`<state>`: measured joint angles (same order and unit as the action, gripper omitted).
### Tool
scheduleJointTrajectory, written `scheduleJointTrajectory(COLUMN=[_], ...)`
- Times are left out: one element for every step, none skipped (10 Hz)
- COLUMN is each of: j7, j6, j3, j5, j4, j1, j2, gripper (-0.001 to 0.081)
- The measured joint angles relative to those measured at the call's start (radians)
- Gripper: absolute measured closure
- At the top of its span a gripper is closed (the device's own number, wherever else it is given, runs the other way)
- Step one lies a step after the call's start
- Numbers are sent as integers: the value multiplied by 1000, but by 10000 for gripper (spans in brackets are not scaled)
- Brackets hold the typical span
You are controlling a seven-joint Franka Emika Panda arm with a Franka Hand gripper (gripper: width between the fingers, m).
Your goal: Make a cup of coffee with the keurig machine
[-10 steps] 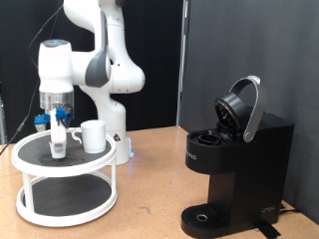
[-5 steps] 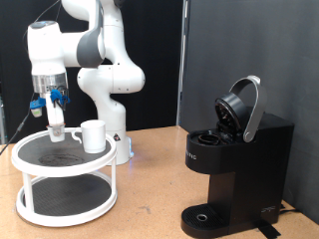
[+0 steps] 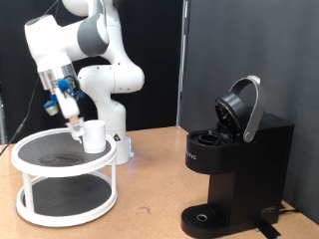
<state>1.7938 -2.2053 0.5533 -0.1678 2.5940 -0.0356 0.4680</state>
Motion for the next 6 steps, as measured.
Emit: scheduleJointTrajectory(j7=[21, 50, 45, 40, 33, 26], j6=[10, 10, 10, 11, 36, 81], j3=[-10, -27, -26, -23, -15, -7], j5=[-22, -24, -24, -44, -101, -171], j4=[-17, -23, -21, -21, -29, -51], j1=[23, 27, 27, 31, 49, 80], j2=[0, -3, -3, -3, -4, -10], gripper=[484, 484, 484, 484, 484, 484])
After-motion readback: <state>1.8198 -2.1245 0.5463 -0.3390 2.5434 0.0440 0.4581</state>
